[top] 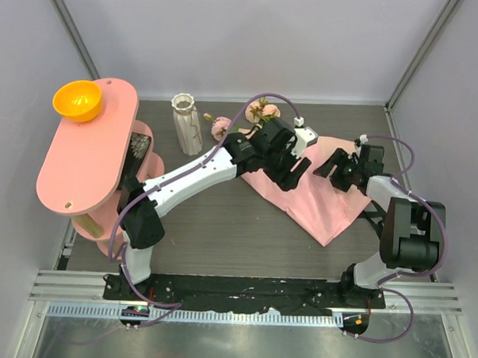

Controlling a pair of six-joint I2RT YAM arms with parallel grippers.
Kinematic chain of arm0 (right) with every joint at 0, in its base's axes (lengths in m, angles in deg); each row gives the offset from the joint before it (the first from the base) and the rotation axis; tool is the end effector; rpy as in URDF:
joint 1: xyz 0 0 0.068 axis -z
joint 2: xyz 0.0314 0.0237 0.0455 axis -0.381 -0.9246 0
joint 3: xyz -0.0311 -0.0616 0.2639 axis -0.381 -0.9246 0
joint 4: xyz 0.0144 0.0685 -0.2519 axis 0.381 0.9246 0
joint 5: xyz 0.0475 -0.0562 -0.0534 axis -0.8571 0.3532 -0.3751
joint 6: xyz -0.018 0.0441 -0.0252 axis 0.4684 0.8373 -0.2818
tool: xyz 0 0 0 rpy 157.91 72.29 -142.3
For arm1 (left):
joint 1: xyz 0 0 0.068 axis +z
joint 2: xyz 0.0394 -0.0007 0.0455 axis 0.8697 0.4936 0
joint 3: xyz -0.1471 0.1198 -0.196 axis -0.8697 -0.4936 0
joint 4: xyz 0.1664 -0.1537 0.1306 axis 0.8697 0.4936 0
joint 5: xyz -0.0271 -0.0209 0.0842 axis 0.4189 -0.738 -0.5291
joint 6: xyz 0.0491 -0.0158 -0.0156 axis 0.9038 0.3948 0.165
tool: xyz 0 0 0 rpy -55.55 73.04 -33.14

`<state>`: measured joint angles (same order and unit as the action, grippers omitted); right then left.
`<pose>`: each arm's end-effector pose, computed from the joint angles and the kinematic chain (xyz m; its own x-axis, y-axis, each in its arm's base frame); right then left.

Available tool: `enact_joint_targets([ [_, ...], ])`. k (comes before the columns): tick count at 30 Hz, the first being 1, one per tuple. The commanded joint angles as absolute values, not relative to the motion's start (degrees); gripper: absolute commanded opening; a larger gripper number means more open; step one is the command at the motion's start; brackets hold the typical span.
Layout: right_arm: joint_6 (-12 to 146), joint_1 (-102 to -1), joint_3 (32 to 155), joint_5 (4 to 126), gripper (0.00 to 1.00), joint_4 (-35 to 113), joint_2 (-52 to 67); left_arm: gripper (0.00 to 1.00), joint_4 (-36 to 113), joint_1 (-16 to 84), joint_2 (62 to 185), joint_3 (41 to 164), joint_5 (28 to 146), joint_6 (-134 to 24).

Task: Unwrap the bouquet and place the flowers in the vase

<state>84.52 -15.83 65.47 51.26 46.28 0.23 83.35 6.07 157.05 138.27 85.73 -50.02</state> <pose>0.3085 -0.0226 0.1817 -0.7316 0.4720 -0.4918 0.1895 0.8339 0.5184 0.2480 -0.3529 0.3411 -0.5009 0.5033 -0.7041 0.8052 0.5693 -0.1659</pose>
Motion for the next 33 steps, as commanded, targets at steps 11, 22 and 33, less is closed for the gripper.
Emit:
enact_joint_targets([
  [11,92.83,-36.86,58.43,31.69,0.66,36.30,18.26,0.68,80.29,8.12,147.11,137.16,84.07,-50.48],
  [22,103.91,-57.29,42.51,34.77,0.81,27.87,30.92,0.73,71.06,14.97,131.26,129.33,80.64,-52.76],
  [33,98.63,-56.07,56.47,83.14,0.85,59.74,34.09,0.66,82.38,16.74,148.14,138.29,81.59,-57.85],
])
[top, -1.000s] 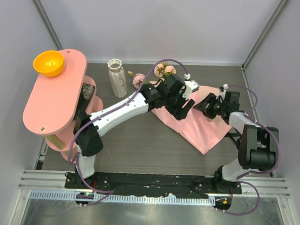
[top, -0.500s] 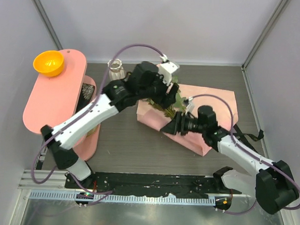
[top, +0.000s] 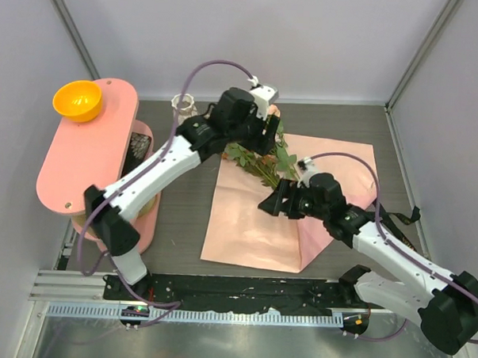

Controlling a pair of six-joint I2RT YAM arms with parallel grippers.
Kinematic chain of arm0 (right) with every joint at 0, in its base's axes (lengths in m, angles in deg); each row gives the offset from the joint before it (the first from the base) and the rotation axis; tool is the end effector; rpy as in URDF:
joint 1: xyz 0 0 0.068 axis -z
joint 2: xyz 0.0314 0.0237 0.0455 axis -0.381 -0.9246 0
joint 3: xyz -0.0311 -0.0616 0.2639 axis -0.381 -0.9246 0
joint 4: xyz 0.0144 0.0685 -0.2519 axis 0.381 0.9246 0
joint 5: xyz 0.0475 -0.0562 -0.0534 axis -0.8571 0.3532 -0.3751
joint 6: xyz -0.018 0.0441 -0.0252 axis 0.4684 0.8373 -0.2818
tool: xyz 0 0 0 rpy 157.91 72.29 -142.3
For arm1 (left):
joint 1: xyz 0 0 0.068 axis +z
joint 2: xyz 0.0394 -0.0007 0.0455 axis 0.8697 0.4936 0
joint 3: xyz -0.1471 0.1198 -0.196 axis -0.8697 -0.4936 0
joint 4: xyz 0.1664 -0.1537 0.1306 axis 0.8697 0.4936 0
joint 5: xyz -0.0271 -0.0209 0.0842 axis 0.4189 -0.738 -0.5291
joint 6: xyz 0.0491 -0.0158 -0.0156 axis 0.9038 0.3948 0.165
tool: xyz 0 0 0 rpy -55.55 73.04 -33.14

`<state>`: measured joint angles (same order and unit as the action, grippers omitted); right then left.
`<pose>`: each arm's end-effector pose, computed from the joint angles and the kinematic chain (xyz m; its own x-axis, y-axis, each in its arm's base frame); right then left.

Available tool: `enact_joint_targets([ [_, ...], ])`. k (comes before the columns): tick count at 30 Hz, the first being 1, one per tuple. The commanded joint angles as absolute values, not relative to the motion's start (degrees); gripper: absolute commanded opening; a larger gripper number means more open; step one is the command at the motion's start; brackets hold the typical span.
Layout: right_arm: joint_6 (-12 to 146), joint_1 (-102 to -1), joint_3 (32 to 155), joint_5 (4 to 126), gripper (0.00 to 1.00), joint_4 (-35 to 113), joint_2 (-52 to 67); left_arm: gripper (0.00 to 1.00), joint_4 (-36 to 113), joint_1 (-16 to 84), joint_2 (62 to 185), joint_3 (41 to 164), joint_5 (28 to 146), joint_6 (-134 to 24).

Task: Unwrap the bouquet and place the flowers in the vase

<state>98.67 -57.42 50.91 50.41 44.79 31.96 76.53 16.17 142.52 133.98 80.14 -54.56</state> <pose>0.1701 0.1355 0.2374 -0.8159 0.1340 -0.5625 -0.3694 0.6275 0.6854 0.2656 -0.2597 0.4240 -0.4566 0.1758 -0.8721 0.6367 0.7493 -0.1823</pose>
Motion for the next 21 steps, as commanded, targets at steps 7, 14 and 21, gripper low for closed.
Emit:
enact_joint_targets([
  [7,93.45,-53.77,69.56,89.60,0.67,64.17,22.16,0.46,82.92,16.83,158.33,138.47,84.75,-61.02],
  [14,99.43,-49.83,79.15,92.26,0.40,67.94,9.07,0.41,80.29,17.00,163.61,136.89,93.03,-66.48],
  [21,102.50,-43.94,72.14,92.59,0.41,84.19,19.18,0.43,82.13,17.00,164.15,137.95,88.46,-64.54],
])
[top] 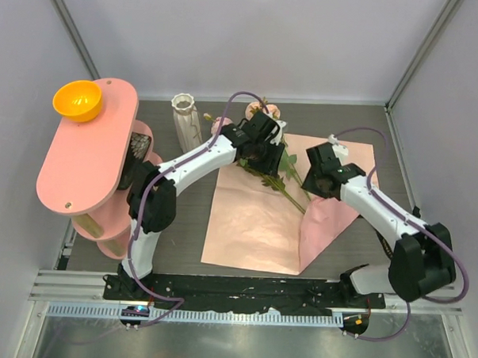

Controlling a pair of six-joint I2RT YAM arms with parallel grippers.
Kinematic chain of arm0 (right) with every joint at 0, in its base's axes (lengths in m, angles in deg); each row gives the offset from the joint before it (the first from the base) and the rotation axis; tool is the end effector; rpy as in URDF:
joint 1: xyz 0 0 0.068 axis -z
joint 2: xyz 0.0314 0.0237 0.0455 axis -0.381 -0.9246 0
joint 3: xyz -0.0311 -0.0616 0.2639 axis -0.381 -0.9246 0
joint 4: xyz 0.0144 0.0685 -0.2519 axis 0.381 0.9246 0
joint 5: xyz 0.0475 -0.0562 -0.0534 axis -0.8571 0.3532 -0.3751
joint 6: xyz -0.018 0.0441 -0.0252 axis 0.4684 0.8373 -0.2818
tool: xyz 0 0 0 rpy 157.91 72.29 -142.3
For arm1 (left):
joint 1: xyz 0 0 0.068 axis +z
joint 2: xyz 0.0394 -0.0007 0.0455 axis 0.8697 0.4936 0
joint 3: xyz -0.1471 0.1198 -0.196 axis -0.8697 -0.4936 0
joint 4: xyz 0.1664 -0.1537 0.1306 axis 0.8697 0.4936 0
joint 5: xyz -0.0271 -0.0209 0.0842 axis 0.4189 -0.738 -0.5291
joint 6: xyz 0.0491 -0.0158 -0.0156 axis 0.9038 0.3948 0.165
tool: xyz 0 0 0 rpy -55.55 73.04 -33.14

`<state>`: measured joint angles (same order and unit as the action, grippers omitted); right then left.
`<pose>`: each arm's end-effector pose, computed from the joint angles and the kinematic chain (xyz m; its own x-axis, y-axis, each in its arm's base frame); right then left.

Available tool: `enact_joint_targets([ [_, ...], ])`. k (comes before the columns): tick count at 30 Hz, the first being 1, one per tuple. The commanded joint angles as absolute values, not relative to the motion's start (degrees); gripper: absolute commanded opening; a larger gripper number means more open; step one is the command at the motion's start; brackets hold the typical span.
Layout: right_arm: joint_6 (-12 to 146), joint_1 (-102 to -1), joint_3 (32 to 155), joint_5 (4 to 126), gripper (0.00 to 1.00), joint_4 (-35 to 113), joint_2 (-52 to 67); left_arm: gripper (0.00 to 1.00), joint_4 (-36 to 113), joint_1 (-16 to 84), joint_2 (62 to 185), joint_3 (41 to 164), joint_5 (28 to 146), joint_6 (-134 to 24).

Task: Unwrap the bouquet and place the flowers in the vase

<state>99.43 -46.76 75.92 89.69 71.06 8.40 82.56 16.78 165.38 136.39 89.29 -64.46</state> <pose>0.2668 0.1092 0.2481 -0.7252 0.3350 -0.6016 0.2879 0.9412 0.1770 0.3275 -0.3211 0.2698 -0.8145 0.2895 -0.5028 0.4981 0.7932 -0.3502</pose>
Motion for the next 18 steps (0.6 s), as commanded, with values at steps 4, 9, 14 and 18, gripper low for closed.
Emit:
enact_joint_targets([
  [4,105.04,-39.72,67.30,92.18,0.42,94.04,33.62,0.44,81.17,17.00,162.22,137.25,89.60,-64.98],
  [9,110.32,-32.87,65.63,85.06,0.42,104.07,41.11,0.44,79.85,17.00,160.46,136.45,89.51,-65.16],
  [14,104.75,-32.15,66.23,85.93,0.42,98.67,41.74,0.45,79.33,17.00,159.23,136.54,92.06,-66.03],
  [18,93.49,-32.15,64.48,73.42,0.56,78.98,36.48,0.54,77.13,17.00,155.89,134.53,91.37,-64.72],
])
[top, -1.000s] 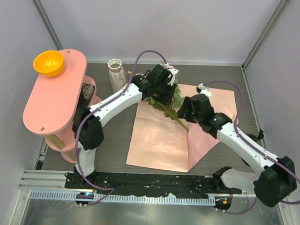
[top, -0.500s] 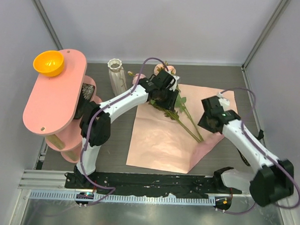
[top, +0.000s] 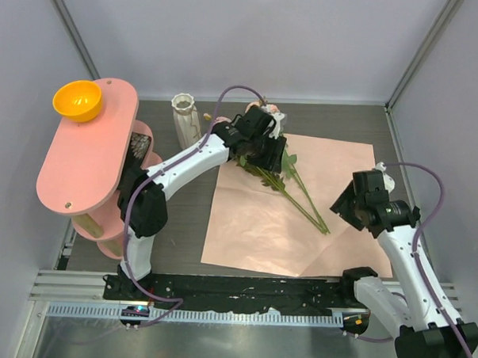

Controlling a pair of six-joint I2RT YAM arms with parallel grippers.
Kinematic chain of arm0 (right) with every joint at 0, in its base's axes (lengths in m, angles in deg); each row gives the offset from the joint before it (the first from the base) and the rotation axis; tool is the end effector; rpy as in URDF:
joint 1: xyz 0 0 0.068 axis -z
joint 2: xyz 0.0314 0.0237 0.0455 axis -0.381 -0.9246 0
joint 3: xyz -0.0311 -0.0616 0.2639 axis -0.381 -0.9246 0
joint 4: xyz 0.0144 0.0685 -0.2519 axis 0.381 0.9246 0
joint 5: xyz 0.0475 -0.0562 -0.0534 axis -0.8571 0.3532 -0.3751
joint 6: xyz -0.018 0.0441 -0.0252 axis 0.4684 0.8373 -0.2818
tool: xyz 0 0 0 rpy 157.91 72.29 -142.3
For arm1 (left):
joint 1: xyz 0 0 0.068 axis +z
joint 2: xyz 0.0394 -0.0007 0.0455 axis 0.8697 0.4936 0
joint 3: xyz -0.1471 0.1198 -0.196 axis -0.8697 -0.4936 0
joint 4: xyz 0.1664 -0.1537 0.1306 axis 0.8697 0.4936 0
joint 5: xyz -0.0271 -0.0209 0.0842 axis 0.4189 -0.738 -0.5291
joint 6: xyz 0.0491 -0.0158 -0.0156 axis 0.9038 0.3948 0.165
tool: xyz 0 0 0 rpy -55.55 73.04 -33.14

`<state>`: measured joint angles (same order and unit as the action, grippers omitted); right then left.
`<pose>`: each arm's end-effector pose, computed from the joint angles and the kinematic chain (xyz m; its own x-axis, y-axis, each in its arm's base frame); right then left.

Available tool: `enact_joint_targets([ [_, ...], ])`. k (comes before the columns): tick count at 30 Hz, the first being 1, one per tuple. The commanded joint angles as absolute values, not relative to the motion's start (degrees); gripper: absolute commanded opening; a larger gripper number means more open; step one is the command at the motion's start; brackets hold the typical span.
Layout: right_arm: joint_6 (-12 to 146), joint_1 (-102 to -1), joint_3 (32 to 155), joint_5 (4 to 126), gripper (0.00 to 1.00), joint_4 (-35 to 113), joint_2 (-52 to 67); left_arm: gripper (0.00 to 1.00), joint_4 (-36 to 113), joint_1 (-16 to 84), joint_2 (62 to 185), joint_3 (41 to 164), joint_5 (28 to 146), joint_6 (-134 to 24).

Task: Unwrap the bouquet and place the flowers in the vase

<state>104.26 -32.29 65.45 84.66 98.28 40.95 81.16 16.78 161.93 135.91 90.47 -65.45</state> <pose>0.1422 0.0171 0.2742 -0.6547 0.5761 -0.4894 0.5486 0.8075 0.2168 0.3206 -0.3155 0.2951 -0.7965 0.2525 -0.5494 0.5105 0.7677 -0.3872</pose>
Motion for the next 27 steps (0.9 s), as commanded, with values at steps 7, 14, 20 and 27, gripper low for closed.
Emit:
enact_joint_targets([
  [7,80.81,-36.79,75.17,71.40,0.53,64.35,8.19,0.61,72.92,16.91,147.99,130.66,88.90,-62.08],
  [14,71.14,-40.77,88.64,82.32,0.30,68.65,-9.66,0.65,71.58,16.83,146.22,128.80,87.14,-60.94],
  [20,67.97,-40.85,91.20,84.51,0.24,67.95,-15.39,0.66,70.71,16.74,146.74,128.63,91.00,-62.52],
  [27,66.64,-41.21,91.81,83.11,0.24,66.98,-16.19,0.67,71.41,16.74,148.67,129.16,91.01,-62.43],
])
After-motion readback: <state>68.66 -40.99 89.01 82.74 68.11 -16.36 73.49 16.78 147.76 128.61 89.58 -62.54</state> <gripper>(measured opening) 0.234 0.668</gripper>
